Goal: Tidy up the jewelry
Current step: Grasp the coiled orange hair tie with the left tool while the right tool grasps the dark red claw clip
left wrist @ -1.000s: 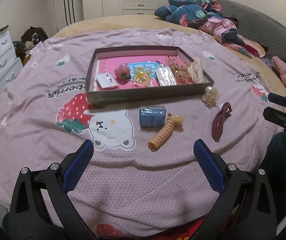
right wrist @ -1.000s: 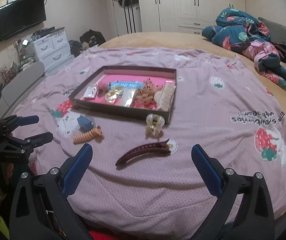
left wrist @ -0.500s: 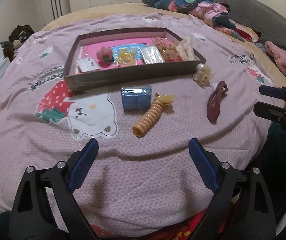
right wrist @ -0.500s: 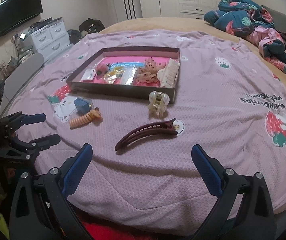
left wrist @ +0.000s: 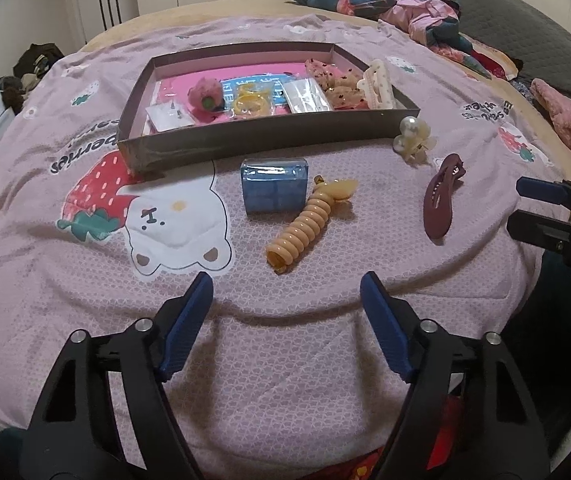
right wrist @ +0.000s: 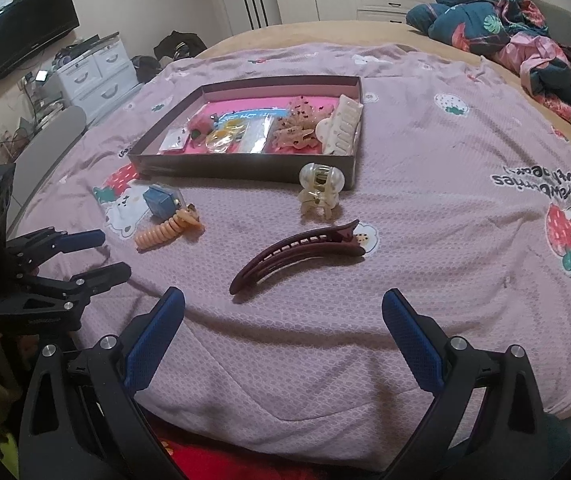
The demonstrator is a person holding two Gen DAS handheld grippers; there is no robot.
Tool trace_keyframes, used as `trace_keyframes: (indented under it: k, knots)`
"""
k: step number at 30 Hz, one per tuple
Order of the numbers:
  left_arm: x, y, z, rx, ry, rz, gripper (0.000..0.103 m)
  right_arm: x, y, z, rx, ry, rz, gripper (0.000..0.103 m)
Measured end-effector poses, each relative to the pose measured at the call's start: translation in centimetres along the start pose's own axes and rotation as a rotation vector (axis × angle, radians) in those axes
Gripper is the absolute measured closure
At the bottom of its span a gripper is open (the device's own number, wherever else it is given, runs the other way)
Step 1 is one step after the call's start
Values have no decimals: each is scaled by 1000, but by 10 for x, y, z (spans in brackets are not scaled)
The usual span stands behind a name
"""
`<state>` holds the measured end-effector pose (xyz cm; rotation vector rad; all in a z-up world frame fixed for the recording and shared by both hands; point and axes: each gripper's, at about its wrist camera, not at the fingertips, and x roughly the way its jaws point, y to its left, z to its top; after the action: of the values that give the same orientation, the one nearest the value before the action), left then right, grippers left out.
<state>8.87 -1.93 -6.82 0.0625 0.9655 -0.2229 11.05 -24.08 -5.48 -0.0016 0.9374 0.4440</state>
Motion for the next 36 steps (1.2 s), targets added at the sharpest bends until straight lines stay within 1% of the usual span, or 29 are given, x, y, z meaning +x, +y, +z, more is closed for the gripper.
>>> trace_keyframes:
  k: [3,6,7,11,13,20,23,25,26,28,29,30,31,32,34,35,36]
  knots:
    - [4,0,3,2,-1,0,39,7,1,2,19,11,33,5]
    - [7,1,9,4,-5,-8,47,15,1,5,36,28,47,5]
    - [7,0,10,6,-5,-10,47,18,1,7,46,34,61,5]
    - [17,-1,18,19,11,-20,49,28,-2,12,75,52,69,5]
    - [22,-3,21,28,23,-24,55,32,-3,14,88,62,60,5]
    - [35,-9,25,56,51,-35,55,53,-14,22,173,104,70,5]
    - [39,-11,27,65,58,-33,56,63,-18,26,209,117,62,5]
    - [41,-12,28,71,59,-30,60,68,-19,28,224,117,50,5]
    - [42,-13,28,76,60,-28,61,70,-19,29,221,115,40,6]
    - [44,-13,29,75,62,-28,62,74,-20,31,221,112,1,19]
    - [44,-13,29,75,63,-28,63,76,-21,32,226,109,-9,21]
    - [45,-14,30,74,63,-26,66,77,-22,32,229,105,-26,28]
    - [45,-14,30,74,61,-26,70,78,-23,32,227,101,-37,37]
    - [45,-14,30,76,62,-27,71,78,-24,32,218,92,-54,42]
    - [45,-15,29,76,61,-26,78,77,-28,29,213,84,-62,61]
    - [46,-15,29,78,64,-31,81,76,-30,29,211,81,-57,66]
    - [46,-16,29,79,65,-33,82,76,-31,28,211,78,-49,73]
